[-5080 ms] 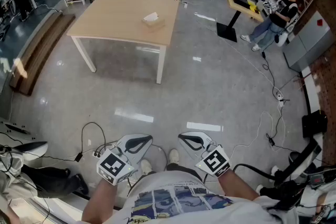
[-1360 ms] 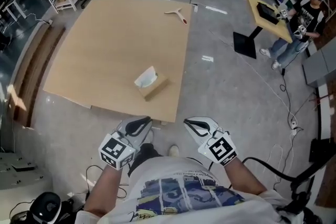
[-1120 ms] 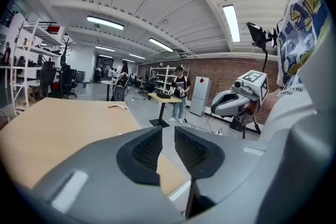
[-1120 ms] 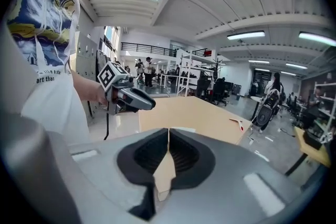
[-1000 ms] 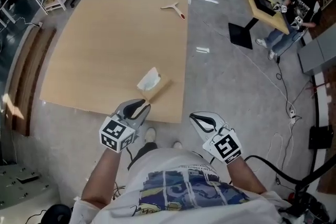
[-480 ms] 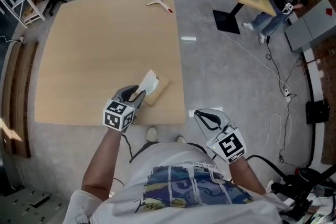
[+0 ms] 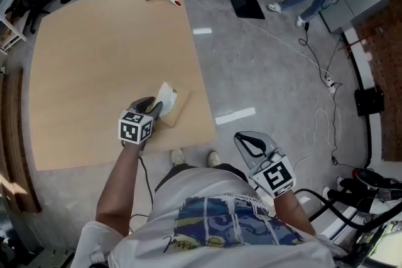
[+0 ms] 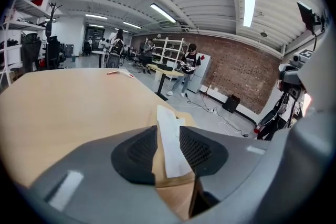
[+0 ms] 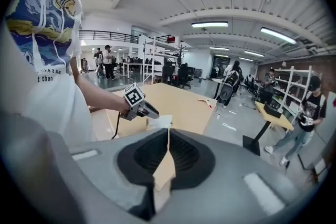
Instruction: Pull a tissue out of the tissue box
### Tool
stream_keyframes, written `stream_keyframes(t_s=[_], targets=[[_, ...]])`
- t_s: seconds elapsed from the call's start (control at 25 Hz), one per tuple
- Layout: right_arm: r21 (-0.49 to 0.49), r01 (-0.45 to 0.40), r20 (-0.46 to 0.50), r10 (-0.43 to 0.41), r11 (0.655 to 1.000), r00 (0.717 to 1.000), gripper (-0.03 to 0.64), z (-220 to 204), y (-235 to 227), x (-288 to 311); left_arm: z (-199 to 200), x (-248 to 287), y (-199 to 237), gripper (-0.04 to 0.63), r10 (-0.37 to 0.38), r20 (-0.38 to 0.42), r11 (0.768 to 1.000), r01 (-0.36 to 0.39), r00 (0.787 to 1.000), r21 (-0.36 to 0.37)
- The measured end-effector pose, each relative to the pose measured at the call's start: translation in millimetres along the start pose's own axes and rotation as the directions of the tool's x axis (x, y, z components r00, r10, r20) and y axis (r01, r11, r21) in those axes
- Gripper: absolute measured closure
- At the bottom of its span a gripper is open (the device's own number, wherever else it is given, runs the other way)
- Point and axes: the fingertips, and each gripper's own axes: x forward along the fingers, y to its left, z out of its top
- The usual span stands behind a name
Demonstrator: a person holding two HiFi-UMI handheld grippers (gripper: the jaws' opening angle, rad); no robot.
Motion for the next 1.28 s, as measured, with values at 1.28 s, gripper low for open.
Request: stream_keyframes(t_s=[1.28], targets=[[0.029,-0.001,0.008,0.001,1.000,1.000,0.611,-20.8,-37.8,-19.0,12.9,14.1,-13.9,0.589,0.090,-0.074,0.995,-0.086,0.993,0.050]])
